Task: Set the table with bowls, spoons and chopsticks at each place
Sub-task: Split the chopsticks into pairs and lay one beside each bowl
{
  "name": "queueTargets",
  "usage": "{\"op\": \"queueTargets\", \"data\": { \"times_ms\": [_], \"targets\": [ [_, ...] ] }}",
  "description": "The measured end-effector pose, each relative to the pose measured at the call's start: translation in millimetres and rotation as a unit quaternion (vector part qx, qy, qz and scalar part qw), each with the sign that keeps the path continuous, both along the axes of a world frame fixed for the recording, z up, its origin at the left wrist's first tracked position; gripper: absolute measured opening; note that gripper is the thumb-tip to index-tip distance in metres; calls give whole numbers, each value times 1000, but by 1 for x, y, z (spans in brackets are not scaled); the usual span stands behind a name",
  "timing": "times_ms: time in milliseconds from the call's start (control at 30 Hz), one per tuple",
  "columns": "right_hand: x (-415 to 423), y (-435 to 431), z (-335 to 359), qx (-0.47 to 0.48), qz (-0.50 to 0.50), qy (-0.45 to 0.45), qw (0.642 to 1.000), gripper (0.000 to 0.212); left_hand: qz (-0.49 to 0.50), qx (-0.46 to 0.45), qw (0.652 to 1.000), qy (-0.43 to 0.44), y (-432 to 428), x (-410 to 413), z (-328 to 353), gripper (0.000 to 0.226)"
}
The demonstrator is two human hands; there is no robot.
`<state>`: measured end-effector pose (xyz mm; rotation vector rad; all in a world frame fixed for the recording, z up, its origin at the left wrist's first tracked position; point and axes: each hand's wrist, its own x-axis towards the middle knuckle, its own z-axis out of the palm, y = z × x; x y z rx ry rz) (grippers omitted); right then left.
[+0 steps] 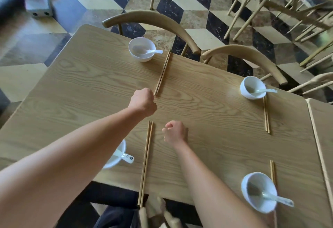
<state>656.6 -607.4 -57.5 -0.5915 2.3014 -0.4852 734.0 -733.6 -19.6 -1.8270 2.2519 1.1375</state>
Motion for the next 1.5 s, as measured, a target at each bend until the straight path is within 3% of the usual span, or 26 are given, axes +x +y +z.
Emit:
{"op": "queueTargets", "data": {
  "times_ms": [233,467,667,867,967,1133,1367,1500],
  "targets": [
    [48,99,27,-10,37,-25,999,12,-71,39,996,-32,137,51,37,15],
    [80,151,13,-2,75,-40,996,30,-86,57,994,-40,232,120,-1,18],
    [88,153,0,-11,141,-2,990,49,-70,-11,997,-7,229,150,-36,25],
    [96,142,-10,11,197,15,980,62,-86,4,996,29,216,152,-55,39],
    [100,136,-11,4,213,25,977,58,-118,1,992,34,210,149,-59,50],
    [104,128,-8,1,219,51,974,21,-107,-16,993,44,203,145,-59,28],
    [115,120,-5,-14,202,34,979,25,-132,-26,987,83,194,148,-53,38],
    [115,118,-4,-6,218,36,975,28,-133,-17,987,84,192,148,-51,58]
  ]
}}
